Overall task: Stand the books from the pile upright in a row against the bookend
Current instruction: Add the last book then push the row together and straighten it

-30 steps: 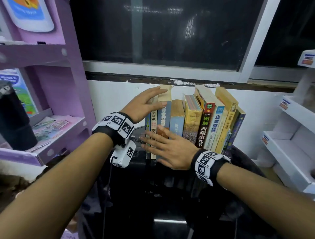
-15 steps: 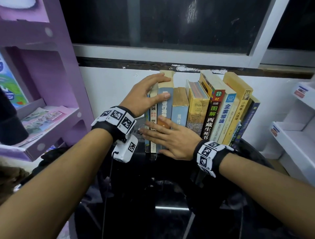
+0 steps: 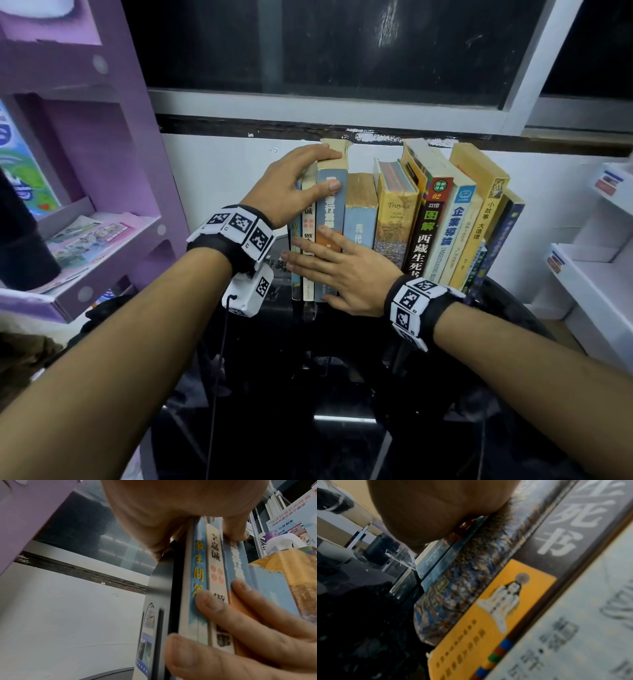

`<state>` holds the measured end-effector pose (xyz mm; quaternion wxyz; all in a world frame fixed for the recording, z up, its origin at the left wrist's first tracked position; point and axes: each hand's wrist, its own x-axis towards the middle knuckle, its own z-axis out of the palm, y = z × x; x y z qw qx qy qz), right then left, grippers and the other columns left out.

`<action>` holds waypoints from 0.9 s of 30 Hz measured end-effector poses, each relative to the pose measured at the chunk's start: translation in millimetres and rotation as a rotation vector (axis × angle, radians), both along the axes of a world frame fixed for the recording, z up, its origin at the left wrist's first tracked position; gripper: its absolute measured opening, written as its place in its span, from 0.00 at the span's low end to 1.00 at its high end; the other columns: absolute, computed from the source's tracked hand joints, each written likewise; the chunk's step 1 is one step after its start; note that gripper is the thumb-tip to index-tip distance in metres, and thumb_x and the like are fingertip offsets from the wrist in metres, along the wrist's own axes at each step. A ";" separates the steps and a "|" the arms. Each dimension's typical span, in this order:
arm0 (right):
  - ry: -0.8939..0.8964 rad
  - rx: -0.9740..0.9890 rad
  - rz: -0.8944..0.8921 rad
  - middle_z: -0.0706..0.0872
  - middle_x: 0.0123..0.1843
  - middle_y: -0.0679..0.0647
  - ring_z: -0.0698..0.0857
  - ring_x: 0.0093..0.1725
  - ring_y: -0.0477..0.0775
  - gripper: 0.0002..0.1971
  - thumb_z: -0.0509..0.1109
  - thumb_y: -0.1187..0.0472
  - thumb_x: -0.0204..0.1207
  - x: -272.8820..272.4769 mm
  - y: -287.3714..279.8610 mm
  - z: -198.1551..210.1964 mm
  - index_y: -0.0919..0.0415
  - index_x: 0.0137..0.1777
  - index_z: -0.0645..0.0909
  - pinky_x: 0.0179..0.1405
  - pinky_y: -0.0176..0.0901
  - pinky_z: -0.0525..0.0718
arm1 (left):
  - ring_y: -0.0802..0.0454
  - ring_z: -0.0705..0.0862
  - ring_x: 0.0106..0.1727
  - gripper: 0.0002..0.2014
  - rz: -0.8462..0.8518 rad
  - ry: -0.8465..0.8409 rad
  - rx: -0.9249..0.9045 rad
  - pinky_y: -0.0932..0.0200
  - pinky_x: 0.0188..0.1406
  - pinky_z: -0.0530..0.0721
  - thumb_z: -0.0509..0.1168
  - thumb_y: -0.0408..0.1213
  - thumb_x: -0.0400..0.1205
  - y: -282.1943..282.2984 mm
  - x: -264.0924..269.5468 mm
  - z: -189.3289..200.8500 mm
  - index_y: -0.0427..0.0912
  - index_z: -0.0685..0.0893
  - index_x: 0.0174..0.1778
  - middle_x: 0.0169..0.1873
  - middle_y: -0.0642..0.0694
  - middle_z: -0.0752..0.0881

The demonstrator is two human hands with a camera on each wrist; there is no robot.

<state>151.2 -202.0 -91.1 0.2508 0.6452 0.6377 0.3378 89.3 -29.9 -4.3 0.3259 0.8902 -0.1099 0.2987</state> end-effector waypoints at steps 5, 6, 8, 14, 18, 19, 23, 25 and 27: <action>-0.009 -0.009 -0.022 0.49 0.87 0.54 0.45 0.86 0.58 0.39 0.55 0.42 0.79 1.2 1.1 -0.5 0.58 0.86 0.50 0.83 0.64 0.37 | 0.62 0.75 0.64 0.20 0.000 -0.010 -0.002 0.62 0.66 0.74 0.66 0.48 0.81 0.6 3.2 0.5 0.51 0.78 0.69 0.63 0.61 0.75; -0.006 -0.011 -0.026 0.49 0.87 0.54 0.45 0.86 0.58 0.39 0.55 0.42 0.79 1.4 1.4 -0.1 0.58 0.86 0.50 0.83 0.64 0.37 | 0.62 0.75 0.64 0.19 -0.001 -0.011 -0.006 0.62 0.66 0.74 0.66 0.48 0.81 0.9 3.9 0.4 0.51 0.78 0.69 0.63 0.61 0.75; 0.002 -0.019 -0.034 0.49 0.87 0.55 0.45 0.86 0.59 0.40 0.55 0.43 0.78 1.4 2.5 1.3 0.58 0.86 0.49 0.82 0.64 0.36 | 0.61 0.75 0.65 0.20 0.000 -0.006 -0.019 0.61 0.66 0.74 0.66 0.48 0.81 1.3 5.2 0.5 0.50 0.78 0.69 0.63 0.60 0.75; 0.018 -0.045 -0.061 0.48 0.87 0.55 0.43 0.86 0.59 0.42 0.55 0.41 0.77 3.6 4.0 3.9 0.58 0.86 0.47 0.82 0.64 0.34 | 0.59 0.76 0.63 0.19 -0.013 0.000 -0.082 0.58 0.66 0.77 0.67 0.48 0.80 0.8 10.1 0.5 0.51 0.79 0.67 0.62 0.59 0.76; 0.040 -0.048 -0.059 0.50 0.87 0.55 0.43 0.86 0.59 0.42 0.56 0.40 0.77 4.7 3.6 5.5 0.58 0.86 0.49 0.82 0.64 0.35 | 0.58 0.77 0.66 0.20 -0.031 0.011 -0.184 0.50 0.71 0.76 0.68 0.49 0.76 -1.5 15.1 -1.8 0.53 0.81 0.64 0.62 0.60 0.77; 0.040 -0.047 -0.055 0.51 0.87 0.55 0.44 0.86 0.59 0.42 0.57 0.40 0.76 4.2 2.6 5.3 0.58 0.86 0.49 0.82 0.64 0.36 | 0.56 0.76 0.68 0.19 -0.043 0.015 -0.219 0.46 0.71 0.75 0.69 0.51 0.75 -2.7 16.1 -3.4 0.56 0.81 0.62 0.63 0.59 0.77; 0.072 -0.032 -0.006 0.57 0.86 0.57 0.48 0.86 0.60 0.42 0.60 0.43 0.76 4.0 -0.7 1.6 0.59 0.83 0.47 0.83 0.65 0.39 | 0.50 0.76 0.71 0.18 -0.086 0.008 -0.354 0.38 0.71 0.74 0.70 0.56 0.68 -9.8 18.3 -9.1 0.65 0.81 0.55 0.69 0.54 0.77; 0.090 -0.025 0.002 0.60 0.85 0.58 0.50 0.86 0.61 0.42 0.61 0.45 0.75 3.7 -1.3 1.6 0.63 0.82 0.48 0.83 0.65 0.42 | 0.48 0.76 0.71 0.19 -0.087 0.010 -0.412 0.37 0.71 0.74 0.72 0.55 0.67 -11.8 19.6 -10.5 0.63 0.83 0.54 0.71 0.52 0.77; 0.102 -0.036 -0.009 0.61 0.85 0.59 0.50 0.86 0.62 0.40 0.61 0.46 0.76 3.3 -2.3 1.8 0.65 0.82 0.54 0.83 0.66 0.43 | 0.48 0.77 0.71 0.20 -0.084 0.016 -0.439 0.37 0.71 0.75 0.73 0.55 0.66 -13.6 20.7 -11.7 0.61 0.84 0.54 0.72 0.51 0.77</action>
